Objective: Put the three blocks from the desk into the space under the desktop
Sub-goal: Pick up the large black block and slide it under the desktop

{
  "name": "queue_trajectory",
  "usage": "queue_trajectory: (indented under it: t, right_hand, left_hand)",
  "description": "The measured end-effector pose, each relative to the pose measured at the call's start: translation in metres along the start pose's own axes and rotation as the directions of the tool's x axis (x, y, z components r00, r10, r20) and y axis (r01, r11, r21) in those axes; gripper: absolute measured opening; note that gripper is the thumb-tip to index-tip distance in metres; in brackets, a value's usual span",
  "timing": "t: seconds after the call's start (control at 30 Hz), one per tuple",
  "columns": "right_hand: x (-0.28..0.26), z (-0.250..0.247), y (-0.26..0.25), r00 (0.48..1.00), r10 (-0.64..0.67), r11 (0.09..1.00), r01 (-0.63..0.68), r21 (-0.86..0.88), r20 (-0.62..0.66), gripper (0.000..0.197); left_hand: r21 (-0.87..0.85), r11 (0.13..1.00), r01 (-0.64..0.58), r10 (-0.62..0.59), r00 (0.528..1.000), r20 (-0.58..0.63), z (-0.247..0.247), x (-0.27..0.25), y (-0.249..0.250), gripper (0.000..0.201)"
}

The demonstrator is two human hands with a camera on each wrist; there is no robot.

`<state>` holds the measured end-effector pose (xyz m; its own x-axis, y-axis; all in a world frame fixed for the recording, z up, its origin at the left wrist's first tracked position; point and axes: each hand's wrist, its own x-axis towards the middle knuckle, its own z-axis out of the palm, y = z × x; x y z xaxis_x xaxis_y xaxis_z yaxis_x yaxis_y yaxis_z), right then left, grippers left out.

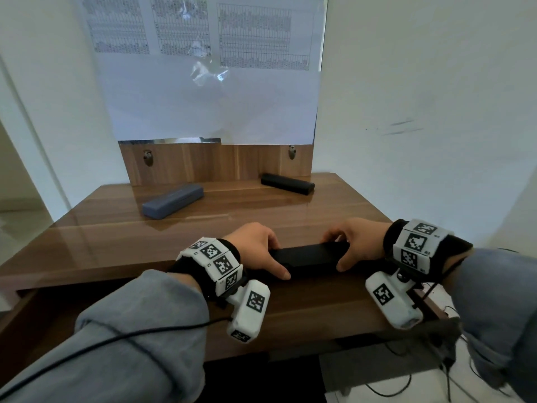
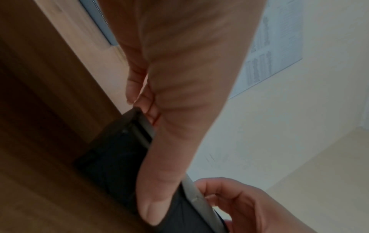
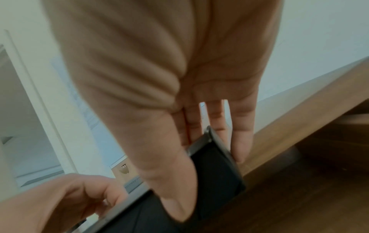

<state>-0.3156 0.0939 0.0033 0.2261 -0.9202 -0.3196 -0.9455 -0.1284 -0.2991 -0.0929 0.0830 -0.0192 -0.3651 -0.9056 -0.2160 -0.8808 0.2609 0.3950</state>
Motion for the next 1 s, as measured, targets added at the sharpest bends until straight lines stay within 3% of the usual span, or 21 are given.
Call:
queue_trajectory:
  t: [0.23,0.53,0.7,1.0]
  right_hand:
    - [-0.006,0.006,0.025,0.993,0.011,1.000,-0.008,-0.025,0.117,0.059]
    - [0.016,0.017,0.046,0.984,0.096,0.995,-0.093,-0.027,0.147,0.060]
    - [0.025,0.020,0.055,0.979,0.145,0.988,-0.137,-0.064,0.141,0.069]
    - [0.040,0.029,0.072,0.960,0.199,0.979,-0.185,-0.086,0.196,0.067]
  left_hand:
    - [0.068,0.997,-0.037,0.033,0.997,0.069,0.023,0.004,0.020,0.064]
    - [0.004,1.000,0.027,-0.028,0.990,0.138,0.047,0.030,0.021,0.064]
    - [0.051,0.999,0.006,-0.013,0.989,0.149,0.064,0.041,0.025,0.065]
    - [0.036,0.999,0.009,-0.014,0.988,0.151,0.083,0.068,0.038,0.059]
